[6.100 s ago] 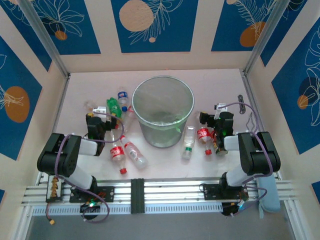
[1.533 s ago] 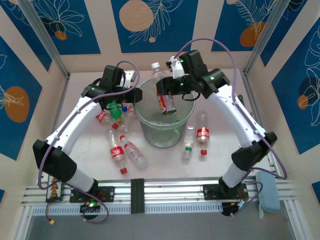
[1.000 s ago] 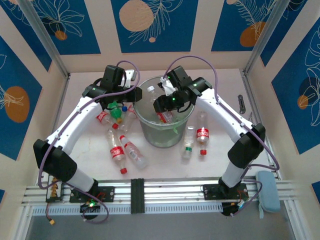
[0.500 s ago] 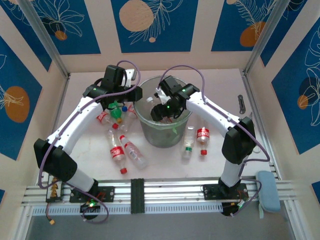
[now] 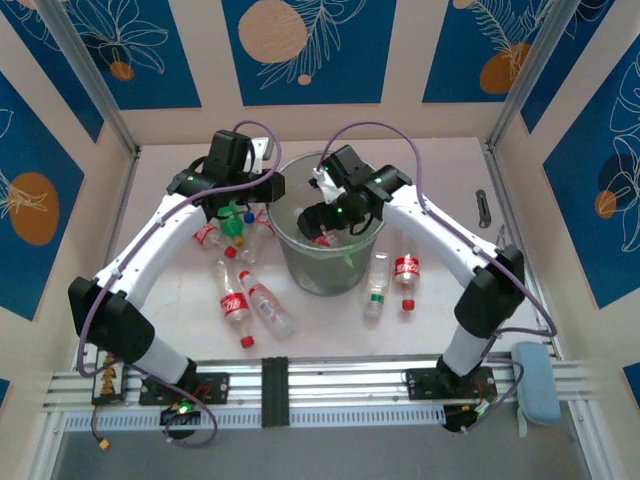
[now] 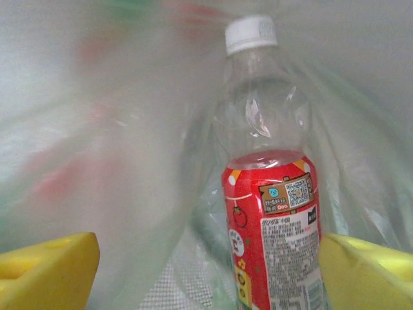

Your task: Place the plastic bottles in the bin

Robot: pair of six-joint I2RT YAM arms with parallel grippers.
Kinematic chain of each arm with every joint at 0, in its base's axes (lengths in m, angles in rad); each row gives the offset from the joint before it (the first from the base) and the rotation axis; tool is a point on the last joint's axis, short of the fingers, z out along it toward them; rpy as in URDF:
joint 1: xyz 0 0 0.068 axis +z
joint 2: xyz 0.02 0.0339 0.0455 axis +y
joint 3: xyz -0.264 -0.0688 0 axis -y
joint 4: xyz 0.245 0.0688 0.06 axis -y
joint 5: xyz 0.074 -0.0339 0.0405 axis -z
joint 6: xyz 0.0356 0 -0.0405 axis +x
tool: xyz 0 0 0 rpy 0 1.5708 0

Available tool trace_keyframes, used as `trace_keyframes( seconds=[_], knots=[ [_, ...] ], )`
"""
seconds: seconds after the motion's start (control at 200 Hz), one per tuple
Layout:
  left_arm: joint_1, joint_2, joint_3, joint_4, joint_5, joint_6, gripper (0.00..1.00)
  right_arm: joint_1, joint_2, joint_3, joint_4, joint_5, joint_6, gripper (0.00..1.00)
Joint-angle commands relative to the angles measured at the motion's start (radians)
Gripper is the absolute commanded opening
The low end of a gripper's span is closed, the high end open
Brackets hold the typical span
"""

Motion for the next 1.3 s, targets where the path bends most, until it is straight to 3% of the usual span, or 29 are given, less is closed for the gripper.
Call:
trace_keyframes(
  seconds=[0.0,0.17,0.3,0.44,0.58,0.9,1.295],
  knots=[
    [-0.023,0.017,-0.014,0.006,0.011,0.001,0.23,0.006,-0.134,0.07,-0.025,0.03,-0.006,0.88],
    [-0.024,0.018,-0.02,0.013,0.009,0.001,0.23,-0.08,-0.309,0.049,-0.012,0.055,0.037,0.88],
    [-0.023,0.018,-0.022,0.022,0.015,-0.001,0.23,-0.269,-0.403,-0.03,-0.033,0.014,0.081,0.89],
    [-0.024,0.015,-0.023,0.026,0.019,0.0,0.23,-0.455,-0.426,-0.16,-0.073,0.034,0.109,0.88],
    [-0.023,0.01,-0.028,0.029,0.019,0.003,0.23,-0.548,-0.395,-0.319,-0.037,0.046,0.13,0.85],
    [-0.024,0.001,-0.038,0.039,0.021,-0.007,0.26,-0.571,-0.199,-0.537,0.096,0.064,0.169,0.78],
    [-0.025,0.002,-0.045,0.055,0.022,-0.021,0.28,-0.543,-0.045,-0.636,0.188,0.096,0.185,0.76]
  ],
)
